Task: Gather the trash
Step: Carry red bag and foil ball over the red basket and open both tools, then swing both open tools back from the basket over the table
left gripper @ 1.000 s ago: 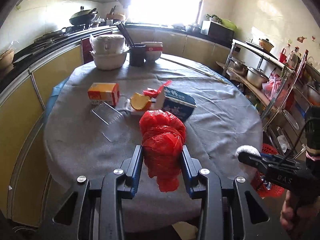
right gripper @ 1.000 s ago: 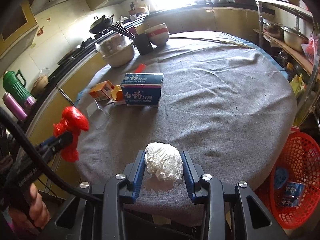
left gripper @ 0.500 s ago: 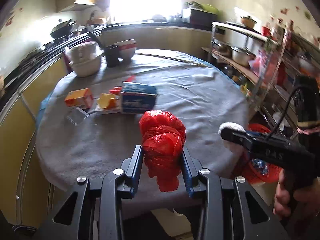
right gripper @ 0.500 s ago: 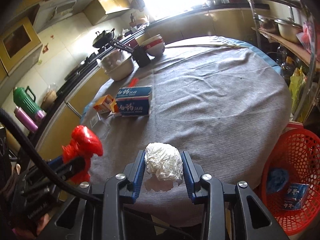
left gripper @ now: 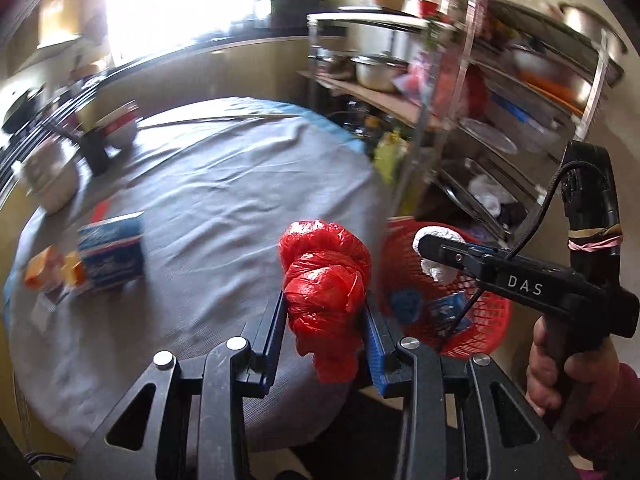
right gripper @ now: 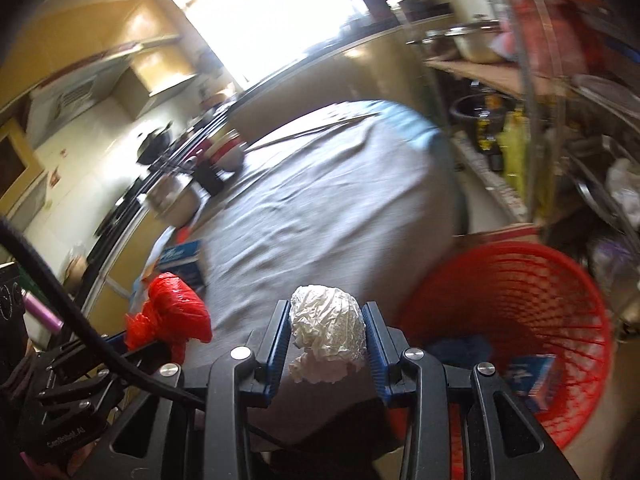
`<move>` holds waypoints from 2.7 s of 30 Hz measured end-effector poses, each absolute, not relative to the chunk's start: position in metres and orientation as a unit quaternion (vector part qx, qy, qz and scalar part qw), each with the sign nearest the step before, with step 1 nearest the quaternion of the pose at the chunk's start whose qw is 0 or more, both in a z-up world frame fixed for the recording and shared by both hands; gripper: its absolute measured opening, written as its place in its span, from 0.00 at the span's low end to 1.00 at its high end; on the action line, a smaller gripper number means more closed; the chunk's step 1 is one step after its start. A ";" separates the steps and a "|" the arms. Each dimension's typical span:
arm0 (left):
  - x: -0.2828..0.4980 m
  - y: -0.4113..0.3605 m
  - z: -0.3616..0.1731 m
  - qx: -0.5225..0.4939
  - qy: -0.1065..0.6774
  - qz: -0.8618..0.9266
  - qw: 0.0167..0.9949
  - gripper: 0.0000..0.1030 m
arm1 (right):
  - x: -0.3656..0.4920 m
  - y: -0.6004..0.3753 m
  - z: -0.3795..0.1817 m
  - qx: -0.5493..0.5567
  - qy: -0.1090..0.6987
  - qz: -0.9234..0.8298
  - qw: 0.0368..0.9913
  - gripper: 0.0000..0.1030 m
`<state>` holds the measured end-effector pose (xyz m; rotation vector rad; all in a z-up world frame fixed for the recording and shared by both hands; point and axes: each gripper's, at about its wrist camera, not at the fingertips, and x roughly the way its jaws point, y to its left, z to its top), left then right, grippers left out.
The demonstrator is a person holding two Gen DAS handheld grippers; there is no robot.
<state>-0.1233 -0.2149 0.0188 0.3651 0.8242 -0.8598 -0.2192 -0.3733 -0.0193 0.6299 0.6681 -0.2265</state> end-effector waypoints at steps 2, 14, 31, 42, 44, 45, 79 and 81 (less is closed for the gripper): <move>-0.129 -0.232 0.017 0.182 0.387 -0.419 0.801 0.37 | -0.232 -0.386 -0.020 0.308 0.317 -0.126 0.888 0.38; -0.151 -0.306 -0.018 0.201 0.433 -0.511 0.715 0.38 | -0.286 -0.432 -0.043 0.347 0.327 -0.193 0.858 0.45; -0.126 -0.279 -0.014 0.182 0.430 -0.466 0.752 0.52 | -0.288 -0.437 -0.038 0.345 0.316 -0.225 0.855 0.57; -0.089 -0.197 0.020 0.169 0.400 -0.310 0.846 0.65 | -0.248 -0.393 -0.035 0.322 0.342 -0.158 0.869 0.57; -0.086 -0.188 0.021 0.167 0.400 -0.290 0.853 0.65 | -0.241 -0.384 -0.035 0.316 0.347 -0.148 0.870 0.57; -0.083 -0.182 0.021 0.166 0.400 -0.277 0.857 0.65 | -0.238 -0.380 -0.035 0.314 0.350 -0.143 0.871 0.57; -0.051 -0.053 -0.031 0.114 0.476 -0.147 0.860 0.65 | -0.176 -0.275 -0.031 0.225 0.418 -0.043 0.879 0.57; -0.050 -0.043 -0.037 0.112 0.482 -0.137 0.858 0.65 | -0.174 -0.269 -0.033 0.221 0.424 -0.037 0.878 0.57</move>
